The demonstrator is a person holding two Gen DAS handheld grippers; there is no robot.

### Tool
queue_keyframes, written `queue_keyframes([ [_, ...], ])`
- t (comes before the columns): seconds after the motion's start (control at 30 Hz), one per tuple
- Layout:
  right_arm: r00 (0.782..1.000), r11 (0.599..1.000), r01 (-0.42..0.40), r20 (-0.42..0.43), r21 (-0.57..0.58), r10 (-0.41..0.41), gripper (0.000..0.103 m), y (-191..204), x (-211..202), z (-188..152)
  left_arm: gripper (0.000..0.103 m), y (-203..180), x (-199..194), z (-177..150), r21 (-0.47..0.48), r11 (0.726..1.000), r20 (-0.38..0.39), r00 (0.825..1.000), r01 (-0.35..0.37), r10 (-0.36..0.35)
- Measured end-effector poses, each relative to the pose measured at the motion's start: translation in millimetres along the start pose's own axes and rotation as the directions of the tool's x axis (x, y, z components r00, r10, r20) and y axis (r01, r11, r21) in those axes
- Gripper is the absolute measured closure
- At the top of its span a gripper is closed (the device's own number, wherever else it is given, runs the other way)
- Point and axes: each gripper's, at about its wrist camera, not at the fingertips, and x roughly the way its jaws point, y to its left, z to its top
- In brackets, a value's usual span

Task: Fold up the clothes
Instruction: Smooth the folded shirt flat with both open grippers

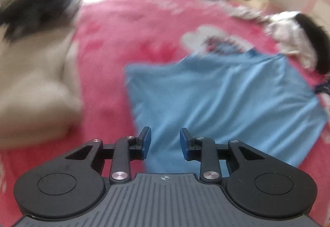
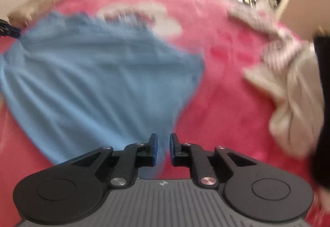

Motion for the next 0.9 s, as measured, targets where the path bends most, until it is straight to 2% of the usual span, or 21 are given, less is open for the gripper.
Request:
queue_keyframes([
  [0.03,0.999,0.999,-0.039,0.033,-0.009,0.039,0.09,9.5,6.1,12.8,0.072,-11.2,8.1,8.5,0.029,0.998,0.018,0.999,0.047,-0.048],
  [0.1,0.989,0.991,-0.123,0.076,-0.059,0.127,0.09,32.6,24.2,35.4,0.072,-34.7,41.8,21.0,0.069,0.987,-0.01,0.99,0.144,-0.144],
  [0.13,0.984,0.984,-0.148,0.08,-0.095,0.156,0.09,43.2,32.5,40.6,0.072,-44.6,56.7,22.7,0.101,0.982,-0.03,0.987,0.162,-0.159],
  [0.2,0.982,0.976,-0.168,0.059,-0.14,0.178,0.092,51.9,52.5,43.1,0.072,-46.9,76.1,18.9,0.168,0.976,-0.053,0.99,0.137,-0.13],
  [0.23,0.984,0.976,-0.162,0.046,-0.148,0.17,0.094,48.8,59.7,40.1,0.076,-39.5,80.1,16.8,0.179,0.975,-0.053,0.991,0.128,-0.121],
  [0.27,0.988,0.979,-0.141,0.035,-0.145,0.148,0.094,39.1,62.4,33.5,0.076,-32.1,84.1,14.6,0.191,0.974,-0.053,0.992,0.119,-0.111],
  [0.33,0.994,0.993,-0.101,0.023,-0.053,0.102,0.096,5.3,56.8,21.3,0.076,1.0,72.0,15.9,0.104,0.994,-0.045,0.999,0.03,-0.026],
  [0.4,0.999,0.999,-0.035,0.005,0.035,0.035,0.096,-29.5,45.3,10.9,0.075,35.0,56.7,17.3,0.02,0.997,-0.036,0.997,-0.073,0.074],
  [0.43,1.0,0.998,-0.003,0.0,0.066,0.003,0.095,-42.7,38.5,8.2,0.075,44.2,49.8,19.3,0.004,0.995,-0.03,0.995,-0.098,0.098],
  [0.47,1.0,0.996,0.022,0.003,0.09,-0.022,0.09,-51.4,30.9,8.4,0.075,44.6,43.4,22.6,0.006,0.996,-0.014,0.996,-0.087,0.087],
  [0.5,0.999,0.993,0.027,0.019,0.111,-0.029,0.091,-56.9,25.0,12.2,0.075,43.2,37.0,26.2,0.01,0.998,0.004,0.998,-0.068,0.068],
  [0.6,0.992,0.993,-0.082,0.107,0.082,0.074,0.091,-36.4,31.6,39.3,0.073,11.7,38.8,42.8,0.074,0.996,0.052,0.997,0.052,-0.056],
  [0.7,0.975,0.983,-0.181,0.13,-0.024,0.183,0.091,2.1,60.5,64.1,0.072,-24.0,74.0,50.5,0.136,0.977,0.008,0.986,0.162,-0.165],
  [0.73,0.975,0.982,-0.184,0.12,-0.049,0.189,0.092,9.1,71.7,67.2,0.072,-31.8,84.8,48.6,0.161,0.973,-0.02,0.986,0.167,-0.167],
  [0.8,0.983,0.985,-0.15,0.097,-0.084,0.158,0.096,7.0,90.0,67.4,0.074,-29.2,102.4,40.3,0.225,0.969,-0.054,0.994,0.104,-0.094],
  [0.87,0.989,0.994,-0.108,0.102,-0.019,0.109,0.097,-23.6,92.6,61.9,0.074,-1.5,95.0,38.9,0.139,0.985,-0.034,0.995,0.103,-0.099],
  [0.9,0.991,0.996,-0.088,0.099,0.026,0.085,0.102,-39.0,89.0,60.5,0.075,11.6,89.7,40.5,0.094,0.994,-0.029,0.998,0.057,-0.055],
])
